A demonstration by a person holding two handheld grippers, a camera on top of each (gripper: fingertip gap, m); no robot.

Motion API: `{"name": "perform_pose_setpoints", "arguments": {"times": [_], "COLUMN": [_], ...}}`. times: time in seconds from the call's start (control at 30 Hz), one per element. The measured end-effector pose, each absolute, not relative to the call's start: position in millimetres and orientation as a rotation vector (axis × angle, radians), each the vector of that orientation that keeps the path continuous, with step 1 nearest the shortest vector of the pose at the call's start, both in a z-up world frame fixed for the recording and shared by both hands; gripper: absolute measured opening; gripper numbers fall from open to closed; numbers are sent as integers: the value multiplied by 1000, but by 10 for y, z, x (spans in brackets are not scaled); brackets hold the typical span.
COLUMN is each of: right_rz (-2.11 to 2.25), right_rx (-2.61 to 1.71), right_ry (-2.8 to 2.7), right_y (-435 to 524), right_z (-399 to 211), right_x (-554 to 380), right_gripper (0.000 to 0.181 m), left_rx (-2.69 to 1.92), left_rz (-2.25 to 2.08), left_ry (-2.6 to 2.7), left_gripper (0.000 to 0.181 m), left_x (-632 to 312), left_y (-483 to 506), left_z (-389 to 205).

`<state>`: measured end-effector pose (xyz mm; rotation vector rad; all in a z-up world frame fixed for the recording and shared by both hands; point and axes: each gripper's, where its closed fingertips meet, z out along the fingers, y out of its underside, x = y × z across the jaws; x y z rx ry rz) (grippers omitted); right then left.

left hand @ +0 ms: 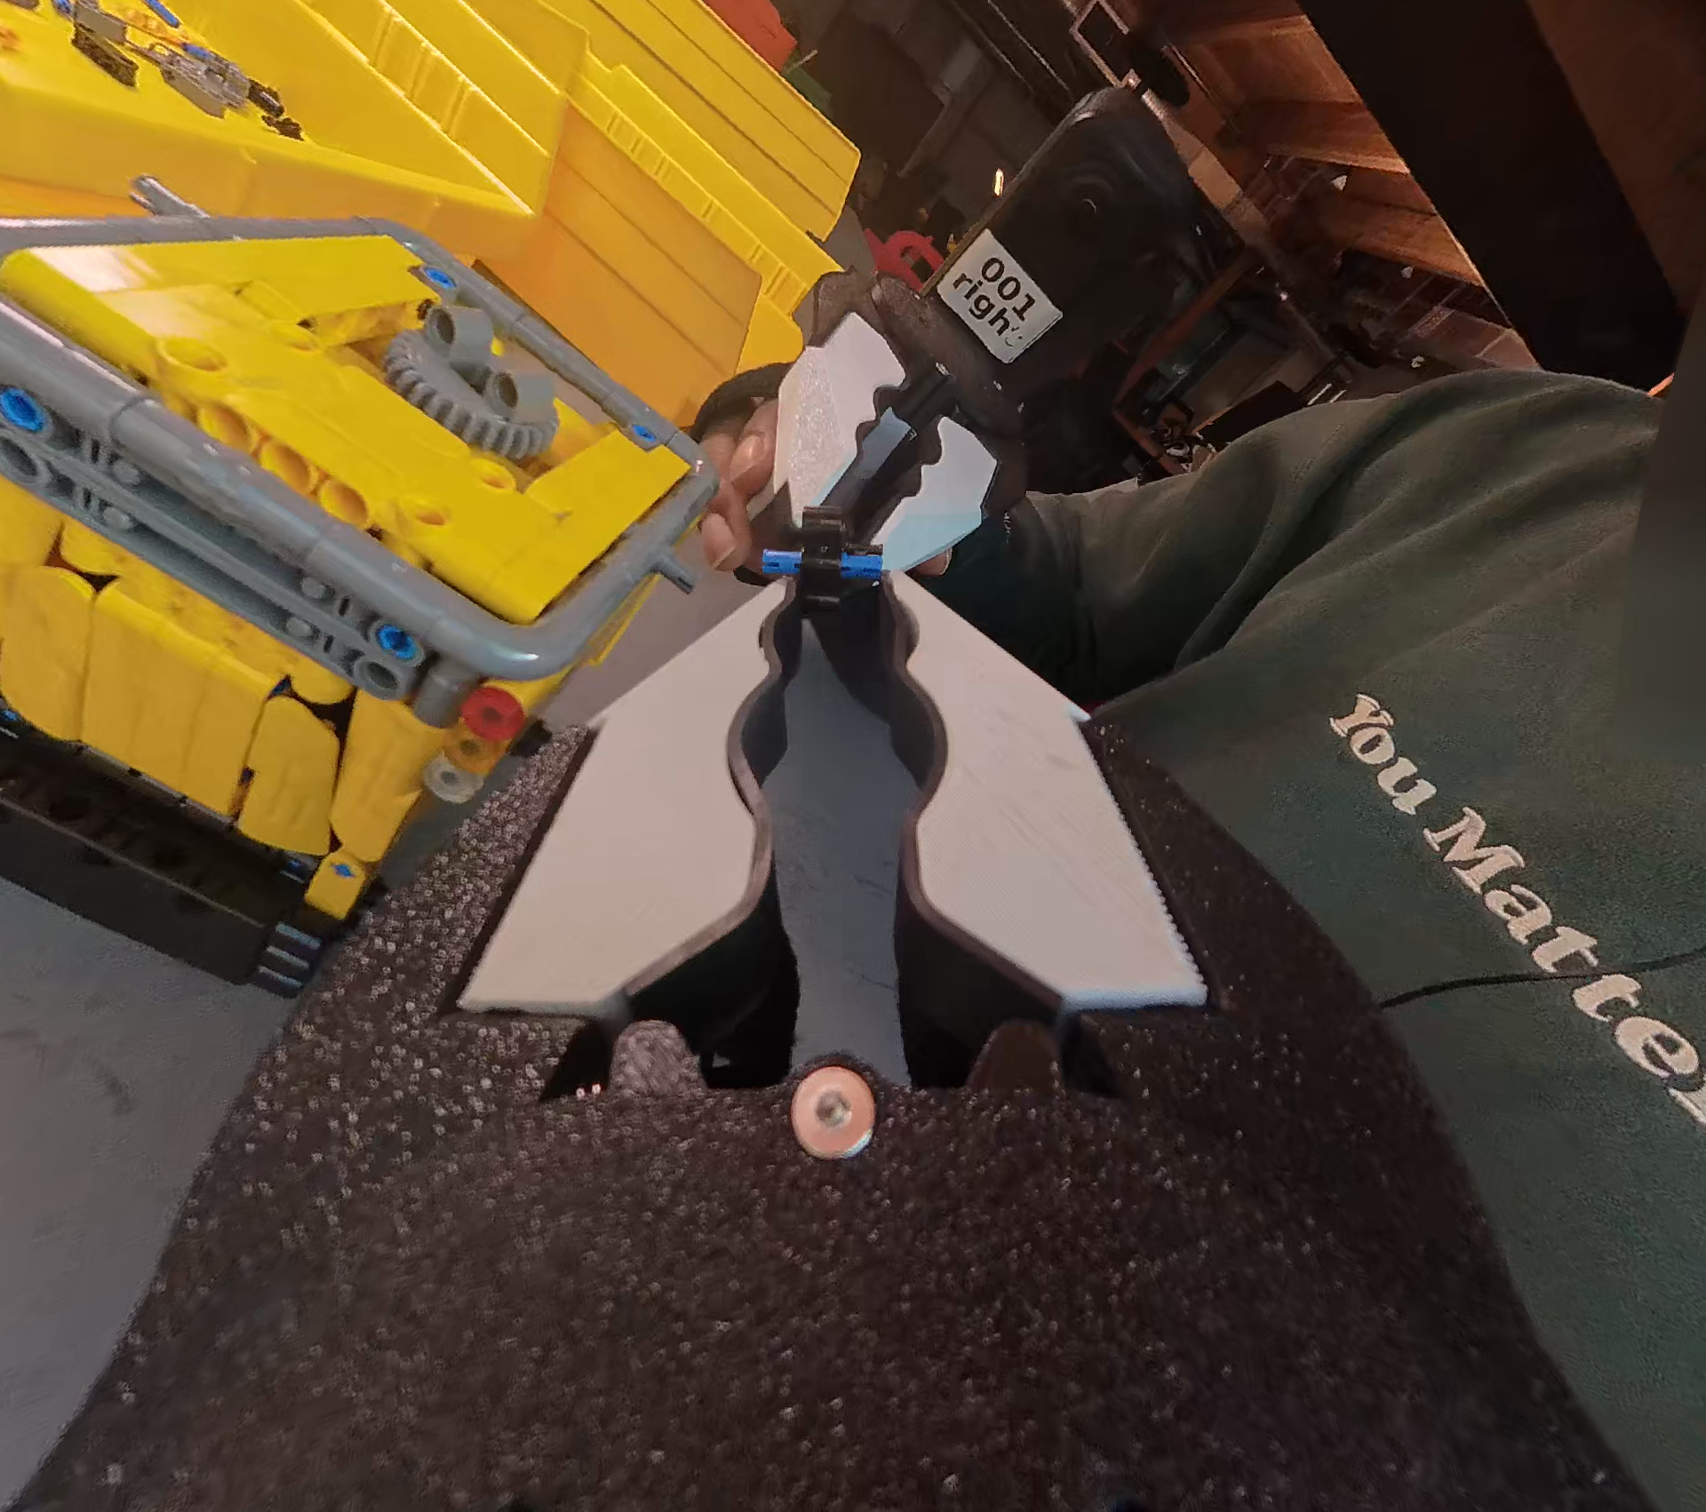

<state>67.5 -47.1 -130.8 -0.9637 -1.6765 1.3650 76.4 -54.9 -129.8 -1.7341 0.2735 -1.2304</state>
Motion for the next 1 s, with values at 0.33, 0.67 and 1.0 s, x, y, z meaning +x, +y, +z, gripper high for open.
{"name": "perform_pose_setpoints", "arguments": {"times": [0.33, 0.67, 1.0], "right_rz": [1224, 859, 775], "right_rx": [-807, -724, -747], "right_ry": [-1846, -2080, -2216], "right_y": [-592, -599, -659], "right_z": [-1535, -2101, -2364], "right_x": [755, 745, 795], "right_gripper": [9, 10, 9], "left_rx": [-1844, -2038, -2086], "left_rz": [-816, -481, -309], "left_ry": [691, 943, 1120], "left_gripper": [8, 7, 7], "left_x": [825, 763, 749], "left_y": [-658, -681, -744], "left_z": [-1614, -2150, -2418]}}
